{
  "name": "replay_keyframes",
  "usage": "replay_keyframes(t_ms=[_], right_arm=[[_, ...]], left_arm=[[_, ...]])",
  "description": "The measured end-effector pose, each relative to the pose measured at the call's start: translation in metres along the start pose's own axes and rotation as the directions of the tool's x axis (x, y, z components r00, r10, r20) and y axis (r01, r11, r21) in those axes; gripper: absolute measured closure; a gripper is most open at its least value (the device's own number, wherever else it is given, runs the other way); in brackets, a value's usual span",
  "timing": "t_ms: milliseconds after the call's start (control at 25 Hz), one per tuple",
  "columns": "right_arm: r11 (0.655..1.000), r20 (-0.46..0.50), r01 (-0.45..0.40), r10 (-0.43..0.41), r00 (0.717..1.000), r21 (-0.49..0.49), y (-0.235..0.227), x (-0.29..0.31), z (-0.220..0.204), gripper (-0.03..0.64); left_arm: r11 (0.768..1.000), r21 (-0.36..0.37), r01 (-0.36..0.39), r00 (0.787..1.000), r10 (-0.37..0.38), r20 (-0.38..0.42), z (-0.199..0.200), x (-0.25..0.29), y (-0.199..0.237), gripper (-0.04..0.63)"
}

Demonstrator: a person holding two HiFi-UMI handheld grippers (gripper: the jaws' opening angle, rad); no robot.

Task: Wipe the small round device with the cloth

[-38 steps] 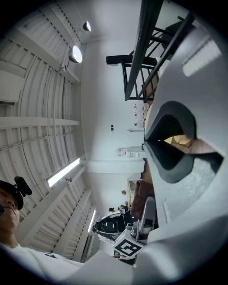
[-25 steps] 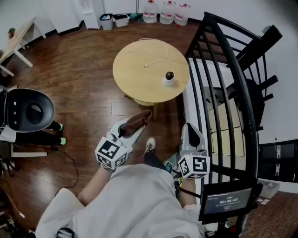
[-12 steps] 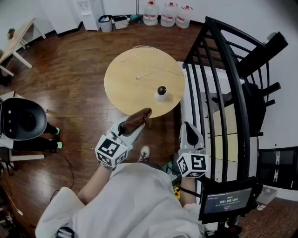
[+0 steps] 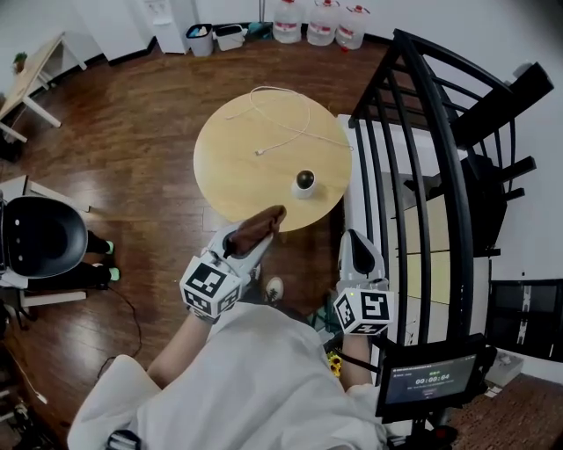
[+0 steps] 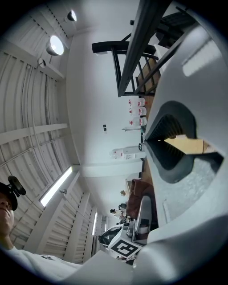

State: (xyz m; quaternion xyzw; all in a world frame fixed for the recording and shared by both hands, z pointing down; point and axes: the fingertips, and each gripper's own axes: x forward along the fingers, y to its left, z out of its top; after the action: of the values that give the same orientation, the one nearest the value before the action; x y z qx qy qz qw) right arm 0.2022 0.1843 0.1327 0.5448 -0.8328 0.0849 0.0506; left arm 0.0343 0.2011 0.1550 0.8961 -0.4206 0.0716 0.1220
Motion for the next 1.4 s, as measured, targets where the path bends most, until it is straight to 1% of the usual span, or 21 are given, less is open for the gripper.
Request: replay_keyframes(t_ms=[280,400,560,640,760,880,920,960,1000,1040,1080,1120,1160,1240,1400], right_arm=[[0.999,-0.014,0.039,-0.039,0.999,-0.019,0.002,0.031,0.009,0.615],[0.998,-0.026,0.038,-0.040,0.999,-0.050,0.006,0.051,0.015,0.615],[0.994,-0.035,0.060,-0.064,0.997,-0.087,0.013,0.073,0.021,0.615],[0.991,-0.036,0.067,-0.071,0.997,-0.113,0.018,0.081,0.022,0.615],[0.989,-0.028,0.045,-0.049,0.998,-0.143,0.027,0.089,0.022,0.615],[0.984,-0.049,0.041,-0.050,0.998,-0.176,0.028,0.094,0.014,0.615],[0.982,-0.062,0.044,-0.057,0.996,-0.184,0.026,0.096,0.010,0.615],[0.981,-0.077,0.046,-0.062,0.995,-0.188,0.024,0.099,0.005,0.615],[0.981,-0.095,0.047,-0.066,0.993,-0.190,0.022,0.102,-0.001,0.614],[0.979,-0.117,0.044,-0.068,0.991,-0.197,0.020,0.105,-0.007,0.615],[0.976,-0.141,0.037,-0.068,0.988,-0.213,0.019,0.108,-0.014,0.615],[0.972,-0.167,0.025,-0.066,0.984,-0.233,0.017,0.111,-0.021,0.615],[0.968,-0.192,0.011,-0.061,0.979,-0.252,0.016,0.113,-0.028,0.614],[0.964,-0.236,-0.016,-0.049,0.971,-0.266,0.011,0.118,-0.047,0.615],[0.965,-0.282,-0.076,0.002,0.959,-0.252,0.000,0.138,-0.073,0.598]], left_arm=[[0.999,-0.014,0.032,0.999,-0.031,0.003,0.006,0.014,0.031,0.460],[0.998,0.000,0.062,0.998,-0.062,0.016,0.016,0.022,0.046,0.460],[0.995,0.003,0.097,0.995,-0.097,0.021,0.024,0.028,0.067,0.460],[0.994,-0.008,0.105,0.994,-0.105,0.025,0.025,0.031,0.078,0.460],[0.992,-0.025,0.120,0.992,-0.119,0.030,0.023,0.036,0.092,0.460],[0.990,-0.026,0.139,0.990,-0.139,0.010,0.018,0.045,0.101,0.462],[0.988,-0.043,0.150,0.989,-0.150,0.000,0.015,0.049,0.103,0.462],[0.983,-0.084,0.163,0.986,-0.164,-0.008,0.012,0.053,0.105,0.462],[0.973,-0.149,0.177,0.983,-0.181,-0.014,0.008,0.056,0.106,0.462],[0.955,-0.229,0.190,0.980,-0.199,-0.017,0.004,0.060,0.108,0.462],[0.931,-0.306,0.200,0.976,-0.216,-0.019,-0.001,0.066,0.108,0.462],[0.906,-0.368,0.208,0.972,-0.232,-0.021,-0.005,0.072,0.108,0.462],[0.886,-0.411,0.216,0.969,-0.247,-0.024,-0.010,0.078,0.107,0.460],[0.860,-0.455,0.233,0.961,-0.275,-0.028,-0.017,0.090,0.107,0.459],[0.830,-0.485,0.276,0.941,-0.336,-0.038,-0.022,0.121,0.112,0.459]])
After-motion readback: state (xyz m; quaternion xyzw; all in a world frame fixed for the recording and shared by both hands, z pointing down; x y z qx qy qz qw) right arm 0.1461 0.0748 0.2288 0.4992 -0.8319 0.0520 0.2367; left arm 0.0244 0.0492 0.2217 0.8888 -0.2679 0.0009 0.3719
